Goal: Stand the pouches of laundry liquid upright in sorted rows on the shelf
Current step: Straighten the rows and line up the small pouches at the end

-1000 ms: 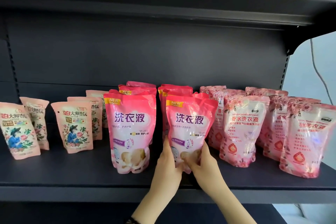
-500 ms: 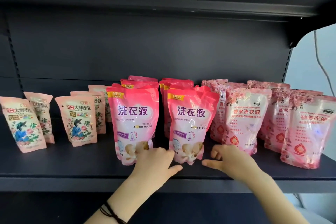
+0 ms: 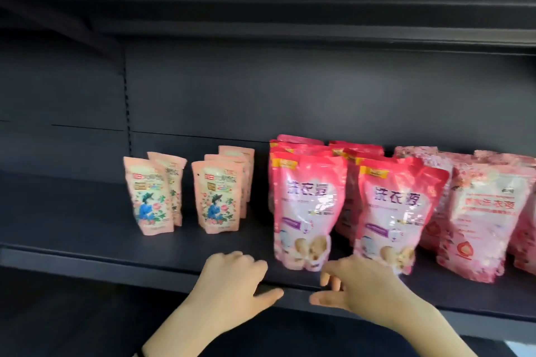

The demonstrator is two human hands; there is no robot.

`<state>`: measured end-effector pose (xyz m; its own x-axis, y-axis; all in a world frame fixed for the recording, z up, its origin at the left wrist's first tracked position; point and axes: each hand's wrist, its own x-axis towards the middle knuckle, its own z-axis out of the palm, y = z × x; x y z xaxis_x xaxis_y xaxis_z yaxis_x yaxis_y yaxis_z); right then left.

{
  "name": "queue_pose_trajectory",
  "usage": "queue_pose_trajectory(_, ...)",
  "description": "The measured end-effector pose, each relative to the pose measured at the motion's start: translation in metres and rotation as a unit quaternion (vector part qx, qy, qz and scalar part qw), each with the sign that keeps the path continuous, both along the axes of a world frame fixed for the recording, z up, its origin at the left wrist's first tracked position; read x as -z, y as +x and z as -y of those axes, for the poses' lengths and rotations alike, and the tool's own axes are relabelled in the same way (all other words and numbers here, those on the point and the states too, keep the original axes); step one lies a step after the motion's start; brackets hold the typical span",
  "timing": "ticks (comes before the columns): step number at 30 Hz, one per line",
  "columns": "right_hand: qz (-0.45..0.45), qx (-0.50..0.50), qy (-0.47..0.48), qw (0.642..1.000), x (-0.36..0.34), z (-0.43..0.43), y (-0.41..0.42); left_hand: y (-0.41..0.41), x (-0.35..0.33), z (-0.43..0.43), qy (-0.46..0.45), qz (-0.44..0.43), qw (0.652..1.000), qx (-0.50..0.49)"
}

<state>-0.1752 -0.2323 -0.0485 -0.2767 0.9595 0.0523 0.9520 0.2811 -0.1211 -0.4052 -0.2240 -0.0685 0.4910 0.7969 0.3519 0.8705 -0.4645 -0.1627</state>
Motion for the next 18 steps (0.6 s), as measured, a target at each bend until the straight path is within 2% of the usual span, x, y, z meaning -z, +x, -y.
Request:
queue_pose_trajectory(8, -0.070, -0.053, 0.030, 0.996, 0.006, -0.017, -0.145, -0.137, 0.005, -0.005, 0.021, 0.015, 0.999, -0.029)
queue_pose_trajectory(14, -0.113, -0.044, 0.022, 0.992, 0.007, -0.031, -0.204, -0.194, 0.001, -0.016, 0.011, 0.024, 0.999, -0.045)
queue_pose_trajectory(16, -0.135, -0.037, 0.021, 0.990, 0.007, -0.041, -0.214, -0.207, -0.001, -0.022, 0.002, 0.052, 0.997, -0.065)
queue_pose_trajectory(18, -0.187, -0.029, 0.024, 0.982, 0.011, -0.054, -0.222, -0.217, -0.001, -0.033, -0.040, 0.164, 0.983, -0.075)
